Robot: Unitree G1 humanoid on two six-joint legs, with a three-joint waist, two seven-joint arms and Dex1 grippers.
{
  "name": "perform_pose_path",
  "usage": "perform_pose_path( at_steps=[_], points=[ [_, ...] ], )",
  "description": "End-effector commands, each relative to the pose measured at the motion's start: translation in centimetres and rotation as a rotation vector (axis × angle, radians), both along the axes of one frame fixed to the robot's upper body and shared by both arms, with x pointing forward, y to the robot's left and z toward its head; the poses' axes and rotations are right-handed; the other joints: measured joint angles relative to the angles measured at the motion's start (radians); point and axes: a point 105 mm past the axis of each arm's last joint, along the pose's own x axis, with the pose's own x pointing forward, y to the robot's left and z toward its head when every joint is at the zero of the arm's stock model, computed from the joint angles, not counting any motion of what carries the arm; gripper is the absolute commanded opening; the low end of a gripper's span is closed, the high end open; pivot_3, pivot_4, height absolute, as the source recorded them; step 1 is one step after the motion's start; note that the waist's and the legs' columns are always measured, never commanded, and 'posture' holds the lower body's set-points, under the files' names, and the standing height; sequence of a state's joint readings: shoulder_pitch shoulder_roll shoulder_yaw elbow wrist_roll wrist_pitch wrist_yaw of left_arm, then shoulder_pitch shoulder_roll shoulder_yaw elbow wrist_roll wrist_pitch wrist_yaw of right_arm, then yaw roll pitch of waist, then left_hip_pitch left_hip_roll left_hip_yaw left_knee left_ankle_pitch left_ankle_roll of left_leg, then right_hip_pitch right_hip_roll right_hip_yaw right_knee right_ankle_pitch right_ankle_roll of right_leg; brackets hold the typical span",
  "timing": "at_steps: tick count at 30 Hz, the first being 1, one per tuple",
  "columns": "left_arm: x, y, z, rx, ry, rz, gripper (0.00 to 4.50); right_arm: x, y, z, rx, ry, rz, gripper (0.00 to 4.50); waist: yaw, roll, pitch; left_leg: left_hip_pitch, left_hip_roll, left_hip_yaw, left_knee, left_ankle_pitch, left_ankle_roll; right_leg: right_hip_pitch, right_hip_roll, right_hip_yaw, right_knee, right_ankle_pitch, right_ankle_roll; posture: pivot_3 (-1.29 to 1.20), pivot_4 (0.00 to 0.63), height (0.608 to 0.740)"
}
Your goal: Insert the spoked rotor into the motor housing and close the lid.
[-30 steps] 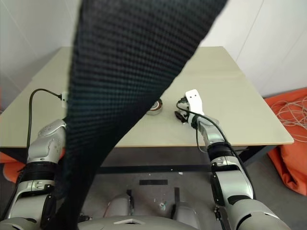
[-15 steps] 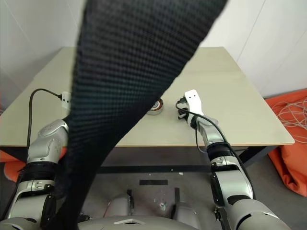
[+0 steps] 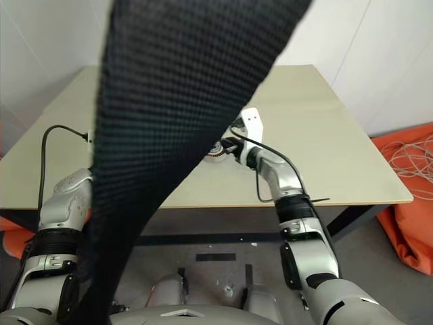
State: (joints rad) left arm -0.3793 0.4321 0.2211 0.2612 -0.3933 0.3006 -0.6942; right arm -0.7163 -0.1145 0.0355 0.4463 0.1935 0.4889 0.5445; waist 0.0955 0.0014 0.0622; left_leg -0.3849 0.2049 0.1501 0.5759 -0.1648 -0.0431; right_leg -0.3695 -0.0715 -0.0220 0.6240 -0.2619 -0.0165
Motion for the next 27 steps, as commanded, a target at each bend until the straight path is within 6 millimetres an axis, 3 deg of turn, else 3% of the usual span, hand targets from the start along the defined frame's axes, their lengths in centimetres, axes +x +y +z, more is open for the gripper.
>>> perform_pose_path(
  at_steps=[1,5,9,27],
  points=[
    [0.2,0.0,1.6,0.012,-0.06,-0.007,4.5,0.6,1.6,0.9,-0.027,-0.043,0.034,0.56,0.002,0.0,0.0,0.0,0.0,0.0,0.0,0.0,0.0,0.0,0.0,0.0,0.0,0.0,0.0,0.0,0.0,0.74],
    [0.1,0.1,1.6,0.014,-0.061,-0.001,4.5,1.2,3.1,0.5,-0.052,-0.049,0.06,0.56,-0.001,0.0,0.0,0.0,0.0,0.0,0.0,0.0,0.0,0.0,0.0,0.0,0.0,0.0,0.0,0.0,0.0,0.74],
    [-0.1,0.4,1.6,0.017,-0.062,0.005,4.5,1.9,3.3,0.3,-0.086,-0.059,0.072,0.56,0.0,0.0,0.0,-0.001,0.0,0.0,0.0,0.0,-0.001,-0.001,0.0,0.0,0.0,0.0,0.0,0.0,0.0,0.74],
    [-0.2,0.5,1.6,0.028,-0.063,0.01,4.5,3.4,0.1,-0.9,-0.151,-0.057,-0.001,0.56,0.0,0.0,0.0,-0.001,0.0,0.0,0.0,0.0,0.0,-0.001,0.0,-0.001,0.0,0.0,0.0,0.0,0.0,0.74]
  ],
)
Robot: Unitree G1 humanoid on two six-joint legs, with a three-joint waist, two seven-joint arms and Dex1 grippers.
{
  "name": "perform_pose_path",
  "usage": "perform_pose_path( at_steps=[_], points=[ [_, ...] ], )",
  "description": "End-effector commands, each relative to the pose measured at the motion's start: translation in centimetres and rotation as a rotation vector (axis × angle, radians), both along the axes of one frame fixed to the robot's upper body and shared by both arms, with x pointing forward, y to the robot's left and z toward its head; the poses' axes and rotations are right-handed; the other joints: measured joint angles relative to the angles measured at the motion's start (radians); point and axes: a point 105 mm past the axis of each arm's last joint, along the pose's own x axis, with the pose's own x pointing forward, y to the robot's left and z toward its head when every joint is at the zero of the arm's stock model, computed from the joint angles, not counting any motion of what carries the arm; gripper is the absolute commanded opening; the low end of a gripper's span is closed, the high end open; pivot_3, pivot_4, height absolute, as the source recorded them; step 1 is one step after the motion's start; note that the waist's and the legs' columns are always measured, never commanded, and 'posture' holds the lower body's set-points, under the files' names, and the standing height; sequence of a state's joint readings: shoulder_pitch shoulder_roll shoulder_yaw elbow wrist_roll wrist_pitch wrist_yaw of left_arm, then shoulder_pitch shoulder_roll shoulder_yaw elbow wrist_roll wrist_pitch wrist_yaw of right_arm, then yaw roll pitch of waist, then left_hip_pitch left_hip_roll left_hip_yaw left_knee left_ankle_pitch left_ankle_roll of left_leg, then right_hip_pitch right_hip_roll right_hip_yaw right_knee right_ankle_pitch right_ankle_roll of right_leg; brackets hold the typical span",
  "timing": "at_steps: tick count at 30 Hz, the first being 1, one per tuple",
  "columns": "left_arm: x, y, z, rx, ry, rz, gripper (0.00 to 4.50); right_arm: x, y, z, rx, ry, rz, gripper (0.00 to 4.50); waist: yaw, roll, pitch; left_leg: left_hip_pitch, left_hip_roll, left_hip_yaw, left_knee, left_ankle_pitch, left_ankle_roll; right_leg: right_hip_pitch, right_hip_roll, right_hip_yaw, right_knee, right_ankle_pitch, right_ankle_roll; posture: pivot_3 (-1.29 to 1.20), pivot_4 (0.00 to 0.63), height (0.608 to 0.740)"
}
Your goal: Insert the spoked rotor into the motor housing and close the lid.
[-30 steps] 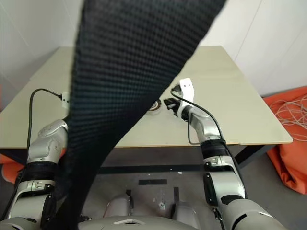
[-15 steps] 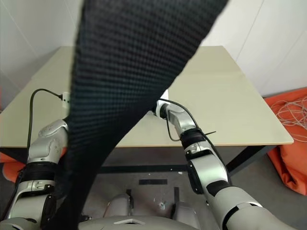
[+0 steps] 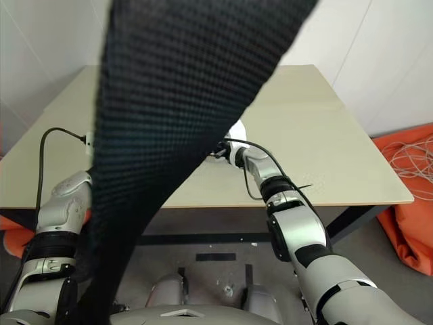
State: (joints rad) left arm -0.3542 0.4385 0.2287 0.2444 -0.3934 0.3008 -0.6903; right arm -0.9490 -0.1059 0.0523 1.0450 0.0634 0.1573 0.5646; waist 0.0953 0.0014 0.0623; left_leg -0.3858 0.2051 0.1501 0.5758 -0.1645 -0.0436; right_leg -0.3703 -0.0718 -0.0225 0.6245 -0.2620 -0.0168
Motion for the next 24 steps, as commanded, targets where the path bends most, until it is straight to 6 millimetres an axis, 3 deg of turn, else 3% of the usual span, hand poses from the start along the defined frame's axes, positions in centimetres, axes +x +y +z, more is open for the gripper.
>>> perform_pose_path(
  at_steps=[1,24],
  points=[
    [0.2,0.0,1.9,0.02,-0.069,-0.005,4.5,0.7,0.1,2.1,0.014,-0.068,0.004,0.56,0.0,0.0,0.0,0.0,0.0,0.0,0.0,0.0,0.0,0.0,0.0,0.0,0.0,0.0,0.0,0.0,0.0,0.74],
    [-0.5,0.5,1.8,0.025,-0.064,0.019,4.5,0.8,1.1,2.2,-0.004,-0.077,0.024,0.56,0.0,0.0,0.0,0.0,0.0,0.0,0.0,0.0,0.0,0.0,0.0,0.0,0.0,0.0,0.0,0.0,0.0,0.74]
  ],
)
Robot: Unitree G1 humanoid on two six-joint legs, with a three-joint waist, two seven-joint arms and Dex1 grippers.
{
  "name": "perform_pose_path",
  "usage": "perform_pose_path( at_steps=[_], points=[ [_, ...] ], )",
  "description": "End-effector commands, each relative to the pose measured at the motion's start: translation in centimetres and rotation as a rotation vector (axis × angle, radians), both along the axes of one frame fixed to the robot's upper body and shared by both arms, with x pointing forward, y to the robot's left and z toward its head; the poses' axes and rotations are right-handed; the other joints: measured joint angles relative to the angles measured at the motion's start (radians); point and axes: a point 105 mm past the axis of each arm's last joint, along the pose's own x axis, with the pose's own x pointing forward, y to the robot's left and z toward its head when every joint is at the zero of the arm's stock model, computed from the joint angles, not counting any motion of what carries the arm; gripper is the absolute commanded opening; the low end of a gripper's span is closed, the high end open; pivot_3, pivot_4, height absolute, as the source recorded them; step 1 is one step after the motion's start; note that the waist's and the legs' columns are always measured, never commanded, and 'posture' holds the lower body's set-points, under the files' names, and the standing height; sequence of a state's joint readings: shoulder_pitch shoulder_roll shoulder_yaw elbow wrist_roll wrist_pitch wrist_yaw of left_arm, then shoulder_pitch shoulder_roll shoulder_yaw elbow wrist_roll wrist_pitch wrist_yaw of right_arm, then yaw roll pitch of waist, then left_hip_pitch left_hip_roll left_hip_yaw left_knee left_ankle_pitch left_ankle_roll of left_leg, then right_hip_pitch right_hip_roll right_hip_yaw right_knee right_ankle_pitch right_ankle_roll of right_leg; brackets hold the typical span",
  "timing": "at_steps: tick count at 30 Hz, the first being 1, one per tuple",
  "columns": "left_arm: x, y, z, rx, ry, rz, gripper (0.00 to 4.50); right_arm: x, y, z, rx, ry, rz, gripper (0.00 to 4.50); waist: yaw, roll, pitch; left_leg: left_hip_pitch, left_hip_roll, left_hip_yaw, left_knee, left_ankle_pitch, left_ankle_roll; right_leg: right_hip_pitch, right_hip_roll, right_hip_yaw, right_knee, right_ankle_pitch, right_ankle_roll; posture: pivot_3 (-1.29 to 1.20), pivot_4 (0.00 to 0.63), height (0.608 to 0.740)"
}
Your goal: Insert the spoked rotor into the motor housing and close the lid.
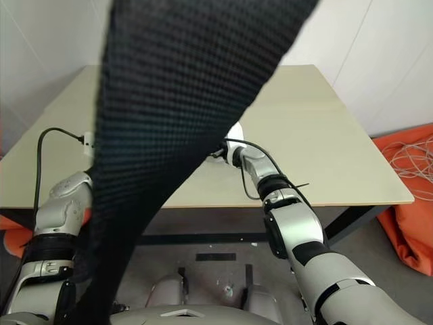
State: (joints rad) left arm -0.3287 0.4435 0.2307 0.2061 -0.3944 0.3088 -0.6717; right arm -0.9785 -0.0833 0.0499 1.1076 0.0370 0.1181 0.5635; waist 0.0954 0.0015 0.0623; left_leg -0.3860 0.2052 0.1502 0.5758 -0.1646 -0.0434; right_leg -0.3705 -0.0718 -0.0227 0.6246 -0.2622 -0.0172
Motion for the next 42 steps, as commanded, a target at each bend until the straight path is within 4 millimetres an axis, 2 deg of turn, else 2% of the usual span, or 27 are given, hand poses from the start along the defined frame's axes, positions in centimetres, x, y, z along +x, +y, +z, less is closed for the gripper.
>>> perform_pose_path(
  at_steps=[1,13,14,17,20,29,32,38,39,42],
  points=[
    [-0.1,0.3,1.7,0.012,-0.061,0.004,4.5,0.9,0.2,2.2,0.009,-0.07,-0.004,0.56,0.0,0.0,0.0,0.0,0.0,0.0,0.0,0.0,0.0,0.0,0.0,0.0,0.0,0.0,0.0,0.0,0.0,0.74],
    [-0.3,0.4,1.7,0.018,-0.06,0.009,4.5,0.9,0.1,2.0,0.005,-0.057,-0.019,0.56,0.0,0.0,0.0,0.0,0.0,0.0,0.0,0.0,0.0,0.0,0.0,0.0,0.0,0.0,0.0,0.0,0.0,0.74],
    [-0.3,0.4,1.7,0.018,-0.06,0.009,4.5,0.9,0.1,2.0,0.006,-0.056,-0.019,1.12,0.0,0.0,0.0,0.0,0.0,0.0,0.0,0.0,0.0,0.0,0.0,0.0,0.0,0.0,0.0,0.0,0.0,0.74],
    [-0.3,0.4,1.7,0.018,-0.059,0.01,4.5,1.0,0.1,2.0,0.001,-0.061,-0.02,1.89,0.0,0.0,0.0,0.0,0.0,0.0,0.0,0.0,0.0,0.0,0.0,0.0,0.0,0.0,0.0,0.0,0.0,0.74],
    [-0.3,0.4,1.7,0.016,-0.058,0.01,4.5,1.0,0.1,2.1,-0.005,-0.075,-0.014,2.9,0.0,0.0,0.0,0.0,0.0,0.0,0.0,0.0,0.0,0.0,0.0,0.0,0.0,0.0,0.0,0.0,0.0,0.74],
    [-0.2,0.2,1.5,0.013,-0.053,0.007,4.5,1.2,-0.1,3.3,0.058,-0.091,-0.024,2.9,0.0,0.0,0.0,0.0,0.0,0.0,0.0,0.0,0.0,0.0,0.0,0.0,0.0,0.0,0.0,0.0,0.0,0.74],
    [-0.2,0.2,1.4,0.012,-0.053,0.006,4.5,1.3,-0.2,3.6,0.082,-0.092,-0.035,2.29,0.0,0.0,0.0,0.0,0.0,0.0,0.0,0.0,0.0,0.0,0.0,0.0,0.0,0.0,0.0,0.0,0.0,0.74],
    [-0.1,0.2,1.5,0.013,-0.055,0.006,4.5,1.2,-0.4,3.2,0.08,-0.083,-0.04,0.2,0.0,0.0,0.0,0.0,0.0,0.0,0.0,0.0,0.0,0.0,0.0,0.0,0.0,0.0,0.0,0.0,0.0,0.74],
    [-0.1,0.2,1.5,0.013,-0.055,0.006,4.5,1.1,-0.4,3.0,0.074,-0.081,-0.039,0.01,0.0,0.0,0.0,0.0,0.0,0.0,0.0,0.0,0.0,0.0,0.0,0.0,0.0,0.0,0.0,0.0,0.0,0.74],
    [0.0,0.2,1.5,0.014,-0.055,0.005,4.5,1.0,-0.4,2.6,0.068,-0.073,-0.037,0.01,0.0,0.0,0.0,0.0,0.0,0.0,0.0,0.0,0.0,0.0,0.0,0.0,0.0,0.0,0.0,0.0,0.0,0.74]
  ],
)
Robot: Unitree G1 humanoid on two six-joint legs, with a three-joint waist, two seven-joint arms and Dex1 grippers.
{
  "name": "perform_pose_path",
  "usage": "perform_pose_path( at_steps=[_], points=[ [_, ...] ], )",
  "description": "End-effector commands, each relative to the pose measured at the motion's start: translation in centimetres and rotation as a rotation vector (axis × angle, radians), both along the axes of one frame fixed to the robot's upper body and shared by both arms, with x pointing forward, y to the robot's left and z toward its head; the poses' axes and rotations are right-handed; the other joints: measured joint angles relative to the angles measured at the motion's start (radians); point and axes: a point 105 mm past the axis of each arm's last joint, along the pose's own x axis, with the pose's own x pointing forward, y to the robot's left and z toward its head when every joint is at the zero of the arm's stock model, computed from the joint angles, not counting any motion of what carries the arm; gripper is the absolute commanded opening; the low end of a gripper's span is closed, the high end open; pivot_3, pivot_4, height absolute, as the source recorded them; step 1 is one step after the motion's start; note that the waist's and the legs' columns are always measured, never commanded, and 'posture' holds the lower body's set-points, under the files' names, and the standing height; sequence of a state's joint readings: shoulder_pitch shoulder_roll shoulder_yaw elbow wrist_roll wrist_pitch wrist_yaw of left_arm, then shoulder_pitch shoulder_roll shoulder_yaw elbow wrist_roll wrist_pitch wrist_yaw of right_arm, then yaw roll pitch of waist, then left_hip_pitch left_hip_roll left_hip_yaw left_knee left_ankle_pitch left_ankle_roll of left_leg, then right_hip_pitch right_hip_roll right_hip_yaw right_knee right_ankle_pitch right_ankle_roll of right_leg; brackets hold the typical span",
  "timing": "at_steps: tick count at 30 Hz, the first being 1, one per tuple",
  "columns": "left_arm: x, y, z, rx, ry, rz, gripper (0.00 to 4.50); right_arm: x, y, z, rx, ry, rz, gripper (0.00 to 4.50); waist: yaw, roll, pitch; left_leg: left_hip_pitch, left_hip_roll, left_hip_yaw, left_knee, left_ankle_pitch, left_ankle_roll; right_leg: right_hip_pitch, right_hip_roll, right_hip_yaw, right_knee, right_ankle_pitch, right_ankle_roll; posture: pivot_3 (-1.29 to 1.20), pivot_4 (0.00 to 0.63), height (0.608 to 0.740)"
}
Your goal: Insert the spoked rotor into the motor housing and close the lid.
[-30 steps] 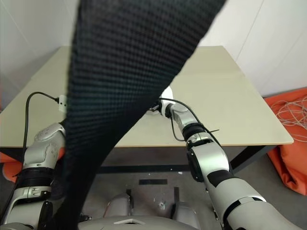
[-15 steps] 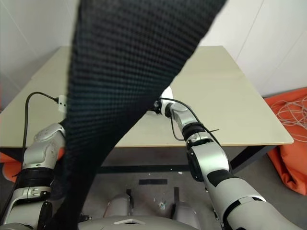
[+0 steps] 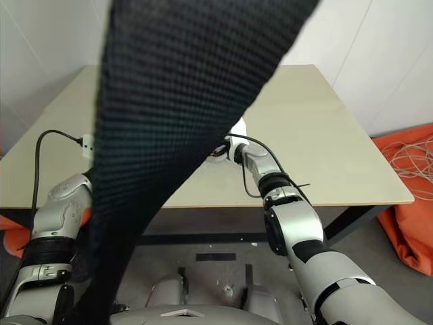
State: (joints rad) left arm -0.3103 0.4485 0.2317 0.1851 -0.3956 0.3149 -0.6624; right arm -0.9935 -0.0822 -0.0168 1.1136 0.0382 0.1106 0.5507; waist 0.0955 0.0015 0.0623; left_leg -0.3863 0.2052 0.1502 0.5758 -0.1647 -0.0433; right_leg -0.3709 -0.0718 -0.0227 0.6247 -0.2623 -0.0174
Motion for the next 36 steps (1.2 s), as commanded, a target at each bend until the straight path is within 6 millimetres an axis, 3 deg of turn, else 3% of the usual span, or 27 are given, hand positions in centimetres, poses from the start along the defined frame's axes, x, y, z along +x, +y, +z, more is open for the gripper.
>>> perform_pose_path(
  at_steps=[1,14,36],
  points=[
    [0.3,0.0,1.6,0.006,-0.059,-0.004,4.5,0.3,0.2,1.5,0.013,-0.056,0.007,0.01,0.0,0.0,0.0,0.0,0.0,0.0,0.0,0.0,0.0,0.0,0.0,0.0,0.0,0.0,0.0,0.0,0.0,0.74],
    [0.1,0.3,1.7,0.011,-0.06,0.002,4.5,-0.6,1.4,-0.8,-0.019,0.0,0.012,0.01,-0.002,0.0,0.0,0.001,0.0,0.0,0.0,0.0,0.0,0.0,0.0,0.0,0.0,0.0,0.0,0.0,0.0,0.74],
    [0.1,0.5,1.8,0.016,-0.062,0.006,4.5,-0.6,1.7,-1.3,-0.041,0.008,-0.007,0.01,-0.004,0.0,0.0,0.003,0.0,0.0,0.0,0.0,0.0,0.001,0.0,0.001,0.002,0.0,0.0,0.0,0.0,0.74]
  ],
)
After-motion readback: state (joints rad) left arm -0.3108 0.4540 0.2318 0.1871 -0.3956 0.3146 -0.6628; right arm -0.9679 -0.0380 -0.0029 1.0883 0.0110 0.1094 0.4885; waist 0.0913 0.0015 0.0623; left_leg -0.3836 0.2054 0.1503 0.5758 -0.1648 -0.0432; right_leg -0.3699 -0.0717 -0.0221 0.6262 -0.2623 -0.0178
